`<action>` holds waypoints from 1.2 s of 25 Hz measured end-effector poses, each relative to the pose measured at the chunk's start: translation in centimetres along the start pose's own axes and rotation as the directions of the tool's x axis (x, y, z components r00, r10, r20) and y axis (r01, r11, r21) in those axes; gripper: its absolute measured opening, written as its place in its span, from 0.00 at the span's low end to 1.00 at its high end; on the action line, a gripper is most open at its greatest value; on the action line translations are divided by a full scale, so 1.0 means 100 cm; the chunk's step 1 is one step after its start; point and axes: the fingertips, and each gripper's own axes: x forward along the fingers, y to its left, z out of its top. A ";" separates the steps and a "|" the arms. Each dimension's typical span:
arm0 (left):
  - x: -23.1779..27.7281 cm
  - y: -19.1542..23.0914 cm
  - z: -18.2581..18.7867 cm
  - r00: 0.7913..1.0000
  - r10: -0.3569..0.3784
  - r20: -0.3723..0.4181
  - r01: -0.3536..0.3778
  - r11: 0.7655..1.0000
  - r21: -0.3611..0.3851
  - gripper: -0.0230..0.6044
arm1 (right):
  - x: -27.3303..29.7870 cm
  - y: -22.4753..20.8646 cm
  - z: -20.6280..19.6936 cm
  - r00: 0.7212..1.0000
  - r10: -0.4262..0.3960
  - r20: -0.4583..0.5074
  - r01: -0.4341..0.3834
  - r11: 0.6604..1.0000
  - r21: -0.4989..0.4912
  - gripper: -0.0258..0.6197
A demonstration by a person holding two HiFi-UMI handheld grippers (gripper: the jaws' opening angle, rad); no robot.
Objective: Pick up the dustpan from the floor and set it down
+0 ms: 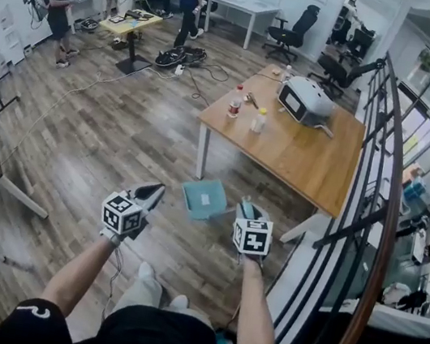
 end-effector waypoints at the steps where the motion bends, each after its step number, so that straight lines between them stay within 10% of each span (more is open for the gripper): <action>1: 0.001 0.000 0.001 1.000 0.000 0.001 0.000 1.000 -0.001 0.03 | 0.000 -0.001 0.000 1.000 0.000 -0.001 0.000 1.000 0.001 0.18; 30: -0.018 0.045 -0.037 0.995 0.095 -0.036 -0.097 0.993 -0.063 0.03 | 0.043 0.026 -0.021 0.998 0.037 -0.054 -0.038 0.999 -0.014 0.18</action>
